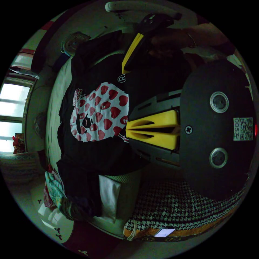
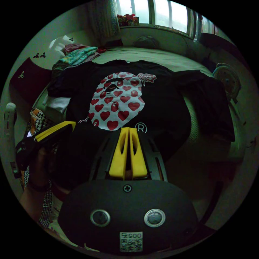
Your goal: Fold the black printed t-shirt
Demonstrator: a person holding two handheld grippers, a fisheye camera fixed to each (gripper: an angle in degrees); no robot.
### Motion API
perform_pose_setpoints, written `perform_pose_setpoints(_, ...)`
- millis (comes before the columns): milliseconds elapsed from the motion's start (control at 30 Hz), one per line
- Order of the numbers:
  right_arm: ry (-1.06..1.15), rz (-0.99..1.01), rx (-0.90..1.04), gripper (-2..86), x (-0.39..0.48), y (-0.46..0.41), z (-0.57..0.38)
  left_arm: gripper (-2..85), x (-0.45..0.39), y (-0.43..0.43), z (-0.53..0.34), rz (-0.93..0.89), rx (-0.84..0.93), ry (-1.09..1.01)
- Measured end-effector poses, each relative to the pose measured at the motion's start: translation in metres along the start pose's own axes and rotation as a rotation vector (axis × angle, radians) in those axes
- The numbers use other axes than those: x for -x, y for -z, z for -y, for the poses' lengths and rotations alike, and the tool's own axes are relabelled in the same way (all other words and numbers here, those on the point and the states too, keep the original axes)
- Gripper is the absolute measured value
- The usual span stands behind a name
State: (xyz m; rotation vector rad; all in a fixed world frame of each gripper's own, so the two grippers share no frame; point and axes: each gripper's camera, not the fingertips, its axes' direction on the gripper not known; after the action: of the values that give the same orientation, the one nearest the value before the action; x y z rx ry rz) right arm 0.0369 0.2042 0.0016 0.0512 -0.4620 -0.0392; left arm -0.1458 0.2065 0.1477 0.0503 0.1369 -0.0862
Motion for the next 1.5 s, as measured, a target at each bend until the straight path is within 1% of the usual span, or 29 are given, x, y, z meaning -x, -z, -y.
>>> perform_pose_setpoints(1500,-0.002,-0.001,0.000,-1.0,-0.019,-0.007,0.011,-0.7,0.025,-0.018,0.020,-0.038,0.001,0.013)
